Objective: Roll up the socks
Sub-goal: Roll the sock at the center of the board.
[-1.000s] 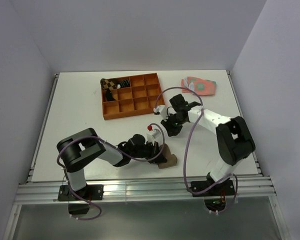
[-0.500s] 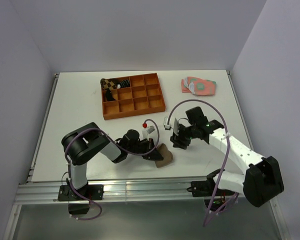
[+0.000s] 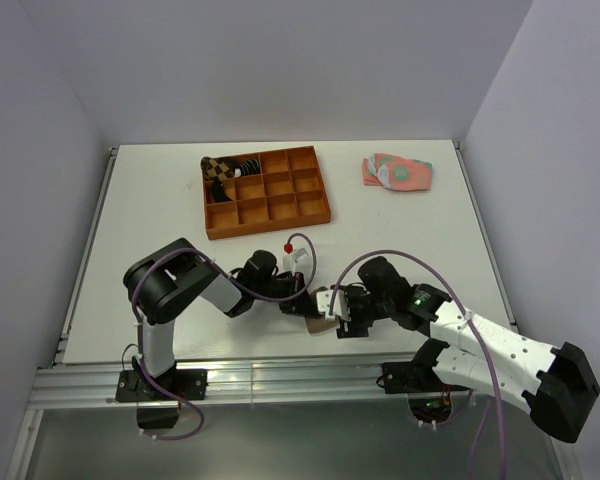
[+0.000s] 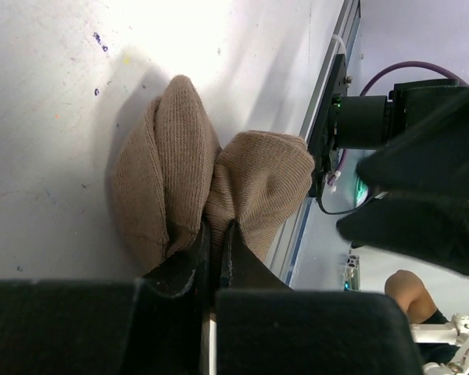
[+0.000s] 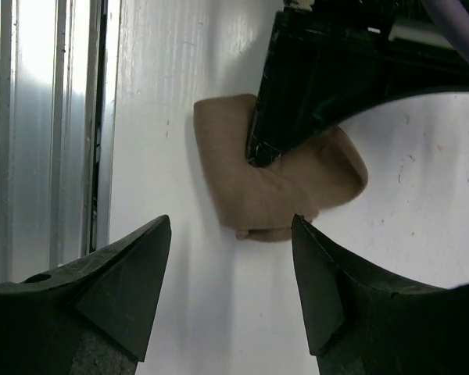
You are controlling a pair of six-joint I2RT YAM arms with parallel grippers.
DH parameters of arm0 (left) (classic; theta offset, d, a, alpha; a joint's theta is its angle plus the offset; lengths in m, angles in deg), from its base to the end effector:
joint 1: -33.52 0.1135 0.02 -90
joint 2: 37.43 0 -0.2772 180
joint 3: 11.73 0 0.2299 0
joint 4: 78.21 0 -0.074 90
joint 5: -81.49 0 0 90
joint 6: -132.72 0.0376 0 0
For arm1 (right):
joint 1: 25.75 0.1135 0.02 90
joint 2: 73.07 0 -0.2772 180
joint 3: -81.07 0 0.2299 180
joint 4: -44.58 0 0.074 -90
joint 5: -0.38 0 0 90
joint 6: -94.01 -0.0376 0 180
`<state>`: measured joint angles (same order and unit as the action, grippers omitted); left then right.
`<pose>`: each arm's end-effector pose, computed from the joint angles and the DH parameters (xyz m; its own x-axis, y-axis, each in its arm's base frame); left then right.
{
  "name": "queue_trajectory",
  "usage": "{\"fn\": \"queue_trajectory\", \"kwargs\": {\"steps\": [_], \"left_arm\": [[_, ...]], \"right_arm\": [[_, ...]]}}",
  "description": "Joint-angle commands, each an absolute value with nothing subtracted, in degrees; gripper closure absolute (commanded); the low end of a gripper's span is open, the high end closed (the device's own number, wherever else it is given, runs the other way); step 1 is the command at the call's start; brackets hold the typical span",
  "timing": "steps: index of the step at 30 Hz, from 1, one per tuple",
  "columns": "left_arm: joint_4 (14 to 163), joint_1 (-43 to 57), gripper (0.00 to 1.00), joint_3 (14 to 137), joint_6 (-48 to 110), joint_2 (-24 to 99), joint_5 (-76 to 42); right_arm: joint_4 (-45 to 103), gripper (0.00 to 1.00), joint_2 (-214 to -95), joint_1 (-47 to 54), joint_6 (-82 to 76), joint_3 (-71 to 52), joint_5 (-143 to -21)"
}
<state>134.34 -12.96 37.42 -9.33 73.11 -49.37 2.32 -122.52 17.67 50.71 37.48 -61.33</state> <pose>0.2005 -0.2469 0.1218 -0.9479 0.1321 -0.2899 0.3180 0.3405 -0.8848 0.0894 0.1092 0.2209 0.2368 -0.6582 -0.7146 -0.9663 -0.0829 -0.2438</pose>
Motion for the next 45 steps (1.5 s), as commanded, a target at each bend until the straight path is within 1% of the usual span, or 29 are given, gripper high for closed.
{"fn": "queue_trajectory", "kwargs": {"steps": [1,7,16,17,19,20,23,24,25,26,27,29,30,32,33,35,40,42,45], "left_arm": [[120.7,-12.2,1.0,36.1,-5.1,77.0,-46.0],[120.8,-11.8,1.0,36.4,-5.1,77.2,-46.4],[121.4,-11.7,1.0,36.4,-4.7,77.2,-48.1],[121.6,-11.6,1.0,36.4,-4.7,77.1,-48.4],[121.6,-11.6,1.0,36.4,-4.7,76.7,-48.9],[121.8,-11.6,0.99,36.4,-5.0,76.3,-49.2],[121.8,-11.5,1.0,36.5,-5.1,74.7,-49.7],[121.6,-11.5,1.0,36.6,-5.1,74.1,-49.8],[121.0,-11.5,0.99,36.6,-4.9,73.4,-49.3],[120.3,-11.5,0.96,36.7,-4.5,71.6,-48.4],[119.0,-11.5,0.88,36.7,-4.0,70.4,-47.3],[117.6,-11.4,0.8,36.4,-3.3,66.5,-44.3],[117.0,-11.4,0.7,36.4,-3.2,65.2,-43.2],[116.2,-11.2,0.66,36.1,-2.1,61.7,-40.9],[115.9,-11.2,0.61,35.9,-1.8,60.7,-40.1],[115.9,-11.0,0.59,35.5,-1.1,58.3,-39.2],[112.8,-10.2,0.61,34.2,0.1,53.8,-32.3],[112.5,-10.1,0.61,32.9,0.2,50.8,-28.5],[113.5,-10.1,0.6,28.9,0.0,47.6,-26.6]], "right_arm": [[7.0,0.3,-124.2,20.8,49.8,37.7,-65.5],[12.0,0.3,-129.8,27.2,48.2,39.8,-71.5],[19.0,0.34,-138.5,28.4,46.8,39.8,-76.2],[19.9,0.38,-139.2,28.5,46.8,39.7,-76.7],[20.4,0.42,-141.5,28.4,46.7,39.5,-77.5],[20.4,0.49,-142.2,28.5,46.7,39.3,-77.7],[19.8,0.65,-143.3,28.5,46.5,38.7,-77.9],[19.4,0.66,-143.6,28.4,46.5,38.5,-78.0],[18.7,0.68,-143.8,28.4,46.5,37.8,-77.7],[17.1,0.72,-144.0,28.4,46.5,37.5,-77.0],[16.2,0.73,-144.3,28.3,46.5,37.0,-76.7],[13.6,0.77,-144.3,28.3,46.6,36.1,-76.1],[12.7,0.77,-144.2,28.2,46.7,35.8,-75.8],[10.1,0.78,-143.8,28.0,46.6,34.7,-75.7],[9.8,0.78,-143.6,27.9,46.6,34.5,-75.8],[8.1,0.8,-142.6,27.6,46.3,33.9,-75.7],[3.5,0.8,-142.2,27.1,46.1,31.7,-73.7],[0.7,0.8,-143.6,26.5,46.2,30.4,-72.6],[-2.9,0.81,-147.4,24.9,46.5,27.2,-69.2]]}}
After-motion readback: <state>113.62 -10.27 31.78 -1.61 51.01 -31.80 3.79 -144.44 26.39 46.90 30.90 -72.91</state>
